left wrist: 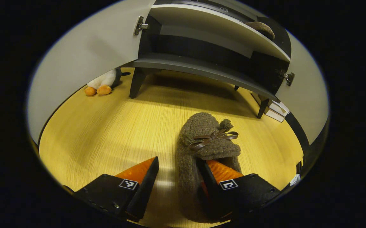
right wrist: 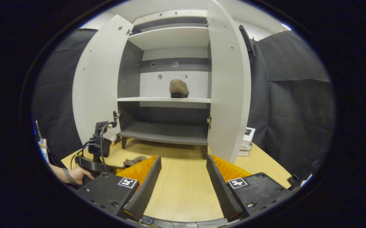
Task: Grab one shoe with the right hand and put it into the shoe cabinet, grab the other shoe with the left hand and put it into the shoe cabinet; then close the right door with the right hand and the left door with the left hand.
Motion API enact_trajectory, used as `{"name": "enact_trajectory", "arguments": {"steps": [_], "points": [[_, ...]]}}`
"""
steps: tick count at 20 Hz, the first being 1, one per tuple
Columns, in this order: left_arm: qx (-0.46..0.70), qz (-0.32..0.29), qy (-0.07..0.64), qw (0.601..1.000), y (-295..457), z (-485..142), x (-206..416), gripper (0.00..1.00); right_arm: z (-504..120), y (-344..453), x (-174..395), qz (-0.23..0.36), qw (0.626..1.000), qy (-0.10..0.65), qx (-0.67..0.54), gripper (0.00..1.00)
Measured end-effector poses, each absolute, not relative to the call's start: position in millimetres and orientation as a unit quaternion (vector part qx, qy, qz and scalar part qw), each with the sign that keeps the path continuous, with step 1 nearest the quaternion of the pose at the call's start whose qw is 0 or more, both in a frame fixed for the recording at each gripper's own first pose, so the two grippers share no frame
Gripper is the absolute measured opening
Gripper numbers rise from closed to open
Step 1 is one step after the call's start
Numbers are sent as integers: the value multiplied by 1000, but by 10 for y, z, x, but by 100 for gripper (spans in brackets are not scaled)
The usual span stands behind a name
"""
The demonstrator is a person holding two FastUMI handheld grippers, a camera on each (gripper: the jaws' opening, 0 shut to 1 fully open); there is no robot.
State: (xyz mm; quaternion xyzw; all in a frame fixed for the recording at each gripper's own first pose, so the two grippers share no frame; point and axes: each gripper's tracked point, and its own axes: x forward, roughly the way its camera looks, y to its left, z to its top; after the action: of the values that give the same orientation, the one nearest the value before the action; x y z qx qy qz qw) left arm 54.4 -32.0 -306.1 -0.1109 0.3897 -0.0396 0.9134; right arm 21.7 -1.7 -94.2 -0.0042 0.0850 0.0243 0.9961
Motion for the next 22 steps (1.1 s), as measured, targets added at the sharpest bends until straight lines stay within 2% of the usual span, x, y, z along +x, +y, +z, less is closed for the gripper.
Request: {"name": "enact_trajectory", "arguments": {"steps": [1,2,3,4,6,7,8,9,12,14,18,22], "points": [[-115,-43,387,914,-366,-3058,548,63,-941,-8,228,26,996,86,-6,90],[-116,-48,382,915,-409,-3056,554,54,-955,3,237,28,996,87,-7,90],[-106,-46,378,918,-399,-3057,566,29,-959,16,242,30,996,88,-8,90],[-97,-47,375,921,-393,-3057,574,33,-966,25,251,32,996,88,-9,90],[-84,-29,362,928,-300,-3045,606,31,-984,38,258,36,995,91,-10,90],[-86,-23,362,928,-287,-3055,613,8,-992,41,258,37,995,92,-10,90],[-94,-20,356,929,-300,-3031,590,8,-1010,43,258,38,995,94,-9,90],[-92,-18,352,931,-302,-3014,571,2,-1012,45,258,40,995,95,-9,90],[-76,-18,337,938,-349,-2839,490,1,-1000,55,280,43,995,93,-11,90],[-118,-23,327,937,-521,-2534,324,0,-992,64,294,44,995,89,-13,90],[-134,-40,237,961,-733,-1410,295,0,-987,106,308,50,995,87,-10,90],[-148,-55,125,980,-823,-136,810,0,-915,150,295,54,996,75,-9,90]]}}
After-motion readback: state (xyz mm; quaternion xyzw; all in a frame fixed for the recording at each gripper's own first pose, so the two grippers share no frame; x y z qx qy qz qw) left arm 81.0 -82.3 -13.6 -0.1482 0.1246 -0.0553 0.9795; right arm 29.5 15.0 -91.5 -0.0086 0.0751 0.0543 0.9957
